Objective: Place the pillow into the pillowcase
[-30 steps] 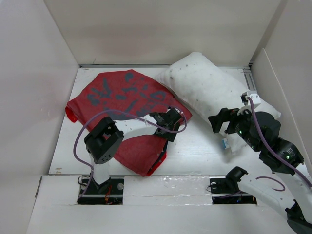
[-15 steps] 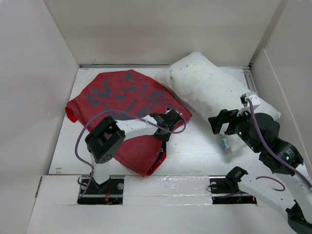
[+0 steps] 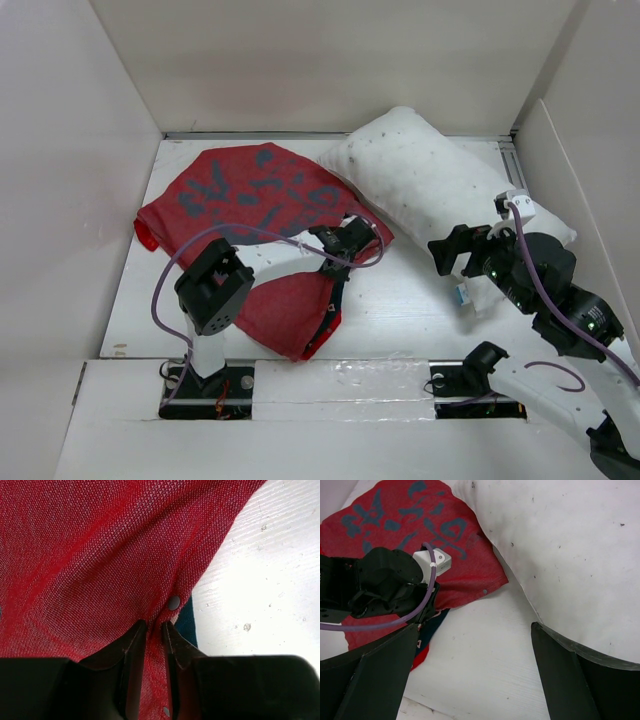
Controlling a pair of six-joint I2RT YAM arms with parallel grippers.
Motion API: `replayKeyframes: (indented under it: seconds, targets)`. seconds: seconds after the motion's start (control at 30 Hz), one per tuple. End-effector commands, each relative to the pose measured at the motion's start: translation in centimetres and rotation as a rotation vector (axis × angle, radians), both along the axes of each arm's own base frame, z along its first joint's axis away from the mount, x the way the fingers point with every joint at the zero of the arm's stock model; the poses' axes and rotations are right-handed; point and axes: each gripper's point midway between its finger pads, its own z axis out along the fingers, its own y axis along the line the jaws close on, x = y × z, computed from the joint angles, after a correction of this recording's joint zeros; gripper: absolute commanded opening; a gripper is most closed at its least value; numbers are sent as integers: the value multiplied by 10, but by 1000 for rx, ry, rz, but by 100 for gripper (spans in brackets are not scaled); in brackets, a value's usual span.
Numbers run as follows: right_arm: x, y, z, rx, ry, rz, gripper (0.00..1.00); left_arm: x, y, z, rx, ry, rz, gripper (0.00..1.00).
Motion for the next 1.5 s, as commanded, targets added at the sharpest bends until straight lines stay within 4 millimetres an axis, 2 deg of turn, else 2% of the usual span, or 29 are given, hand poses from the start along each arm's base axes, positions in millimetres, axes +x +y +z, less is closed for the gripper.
replayKeyframes:
  seconds: [0.0,0.13,0.17,0.2,0.23,0.27,0.33,0.4,0.5,0.57,0.73,0.83,1.0,1.2,1.33,1.43,1.47]
  targets:
    - [2,4,10,15,-37,13,99,5,1,19,-10,-32,16,17]
    - [2,4,10,15,-37,13,99,-1,-1,4,-3,4,-4,15]
    - [2,4,10,15,-37,13,99,-2,-2,4,-8,11,-7,25]
    - [2,4,10,15,-37,13,99,-3,-4,1,-15,22,-12,25]
    - [2,4,10,15,-37,13,99,-5,-1,-3,-6,29,-12,31]
    - [2,4,10,15,-37,13,99,-8,1,-6,-2,42,-15,31]
    - [4,5,8,9,-30,13,99,-9,-3,-6,-16,46,-20,39]
    - [3,7,8,9,-29,22,99,-9,-1,-6,-17,41,-28,43]
    - [3,7,8,9,-29,22,99,-10,6,-12,-1,53,-19,43]
    - [3,7,8,9,-29,22,99,-7,7,-15,0,54,-10,39]
    - [3,7,8,9,-29,22,99,-1,13,-18,14,44,27,17]
    - [5,8,6,3,-22,22,99,2,9,-8,-12,25,26,16]
    - [6,10,4,-2,-15,22,99,3,11,-2,-5,16,31,14]
    - [6,10,4,-2,-15,22,99,8,12,18,-20,-24,59,13]
    - [8,12,4,-2,-15,22,99,11,11,28,-27,-39,63,0]
    - [8,12,4,-2,-15,22,99,11,11,33,-34,-45,63,1]
    - [8,12,4,-2,-15,22,99,11,11,37,-41,-50,63,5]
